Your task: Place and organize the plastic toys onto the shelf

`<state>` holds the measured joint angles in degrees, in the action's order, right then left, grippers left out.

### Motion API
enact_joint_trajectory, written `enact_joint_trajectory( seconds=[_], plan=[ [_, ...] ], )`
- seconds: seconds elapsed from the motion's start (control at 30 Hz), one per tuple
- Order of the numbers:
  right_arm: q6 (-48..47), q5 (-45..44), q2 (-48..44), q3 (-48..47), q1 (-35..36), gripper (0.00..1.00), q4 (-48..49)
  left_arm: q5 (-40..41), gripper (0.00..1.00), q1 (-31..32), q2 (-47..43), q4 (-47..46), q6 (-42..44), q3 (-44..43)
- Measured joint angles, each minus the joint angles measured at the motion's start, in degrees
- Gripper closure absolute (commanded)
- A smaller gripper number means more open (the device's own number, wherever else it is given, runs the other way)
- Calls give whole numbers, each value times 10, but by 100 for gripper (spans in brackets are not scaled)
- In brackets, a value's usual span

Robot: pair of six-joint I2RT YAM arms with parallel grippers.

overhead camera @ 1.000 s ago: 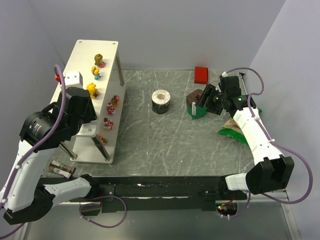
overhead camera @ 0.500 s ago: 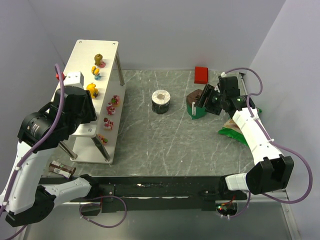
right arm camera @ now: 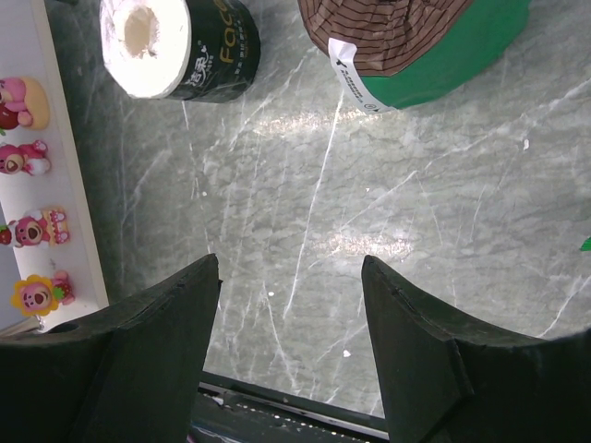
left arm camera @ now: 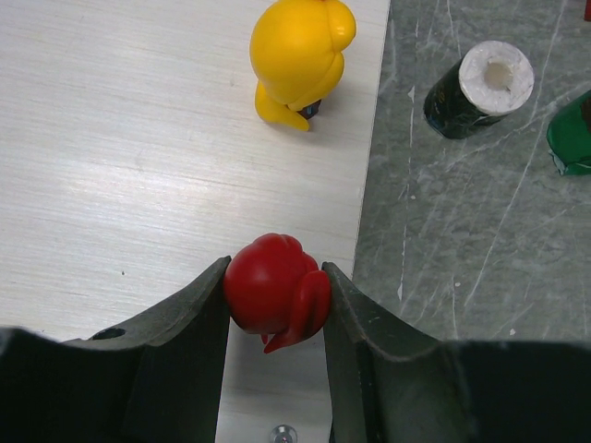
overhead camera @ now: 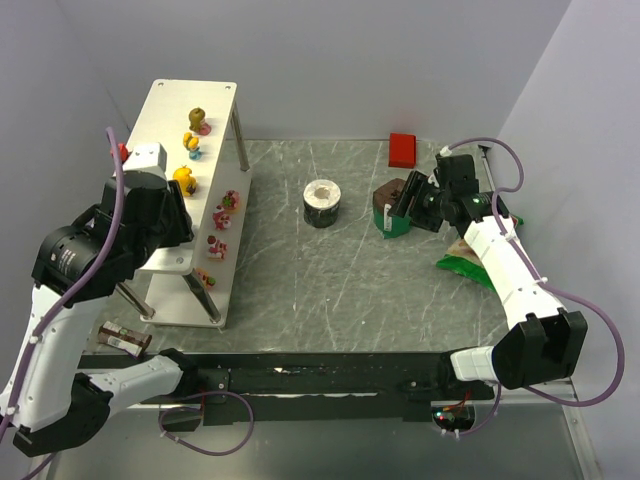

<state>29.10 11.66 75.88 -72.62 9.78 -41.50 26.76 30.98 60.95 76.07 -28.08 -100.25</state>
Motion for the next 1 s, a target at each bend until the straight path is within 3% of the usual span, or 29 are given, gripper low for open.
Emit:
enact_joint_trajectory(
  seconds=[0.3,0.8,1.0],
  plan=[
    [0,0,0,0,0,30,0,-9,73,-10,-5,1,0,1],
    [-1,0,0,10,0,30,0,-10,60,-14,4,1,0,-4],
    [-1,0,0,11,0,30,0,-10,48,-14,17,1,0,-11]
  ],
)
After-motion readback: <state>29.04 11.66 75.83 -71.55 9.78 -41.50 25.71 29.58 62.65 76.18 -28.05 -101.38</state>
